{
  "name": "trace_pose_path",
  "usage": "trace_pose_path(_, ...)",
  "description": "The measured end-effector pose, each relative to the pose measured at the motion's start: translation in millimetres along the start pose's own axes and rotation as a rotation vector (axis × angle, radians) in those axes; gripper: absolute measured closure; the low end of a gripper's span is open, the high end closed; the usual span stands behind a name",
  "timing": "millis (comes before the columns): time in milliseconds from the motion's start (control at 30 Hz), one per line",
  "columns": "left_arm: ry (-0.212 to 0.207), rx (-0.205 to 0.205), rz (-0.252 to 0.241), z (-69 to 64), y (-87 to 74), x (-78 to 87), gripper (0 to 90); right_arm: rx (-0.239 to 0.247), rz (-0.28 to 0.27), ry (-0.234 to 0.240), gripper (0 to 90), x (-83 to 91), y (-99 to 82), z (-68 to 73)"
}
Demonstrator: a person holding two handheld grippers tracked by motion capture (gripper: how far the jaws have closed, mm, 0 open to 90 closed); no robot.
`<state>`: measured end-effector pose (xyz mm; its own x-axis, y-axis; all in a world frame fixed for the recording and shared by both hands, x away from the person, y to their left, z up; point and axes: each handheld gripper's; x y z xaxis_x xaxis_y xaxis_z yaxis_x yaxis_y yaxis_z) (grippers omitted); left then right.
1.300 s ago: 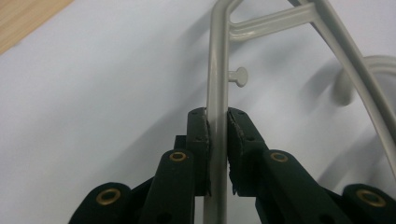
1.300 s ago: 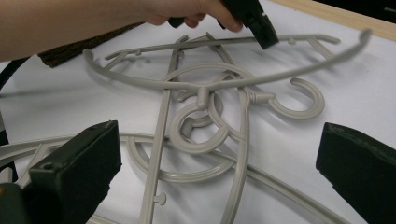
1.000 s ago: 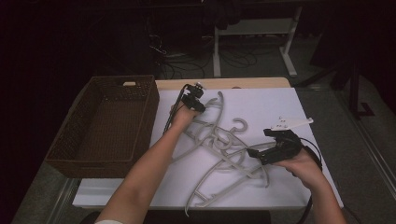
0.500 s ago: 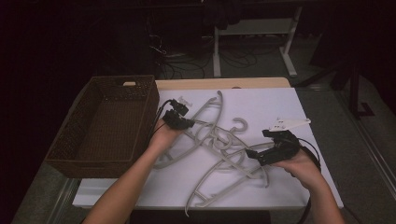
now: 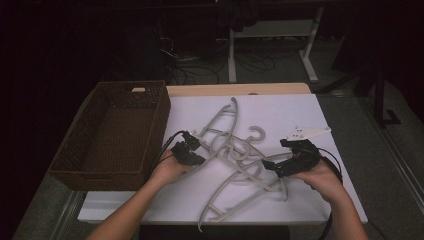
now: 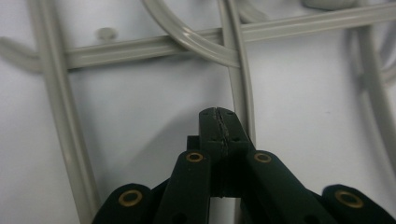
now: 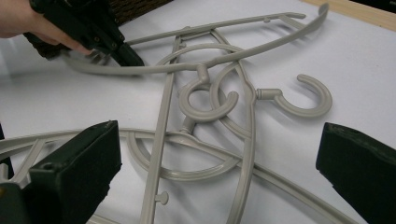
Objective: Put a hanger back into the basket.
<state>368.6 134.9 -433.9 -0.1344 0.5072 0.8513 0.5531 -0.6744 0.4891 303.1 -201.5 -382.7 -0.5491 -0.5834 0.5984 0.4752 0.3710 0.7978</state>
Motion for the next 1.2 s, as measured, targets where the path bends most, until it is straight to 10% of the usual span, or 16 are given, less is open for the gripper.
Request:
trace_pose_path(333,-0.152,-0.043,-0.045,-32.7,19.0,-13.3,90.0,-0.001,0.002,-0.003,0.2,-0.5,-0.5,-0.3)
trace_pose_path(600,-0.138,-0.07,-0.097,-39.1,35.4,-15.0,88.5,0.0,0.004,0.001,0.2,-3.3,0.6,2.4)
trace_pose_path(867,-0.076,-0.081,-0.217,-29.1,6.4,18.5,60.4,-0.025,0.016,-0.016,6.1,-13.7,7.9,16.1)
trace_pose_path(1200,-0.116,-0.041,-0.373,-31.2,-35.5,39.8,30.4,-0.111,0.126,-0.091,21.1,-74.7,46.9,17.7)
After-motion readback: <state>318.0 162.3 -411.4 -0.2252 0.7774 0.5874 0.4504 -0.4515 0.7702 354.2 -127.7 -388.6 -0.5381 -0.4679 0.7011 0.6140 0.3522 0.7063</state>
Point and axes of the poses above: each handheld gripper's, and its own axes: x roughly backward along the jaws, y roughly out of its top, z roughly to its left, and after that the axes turned 4 degrees about -y, right-handed
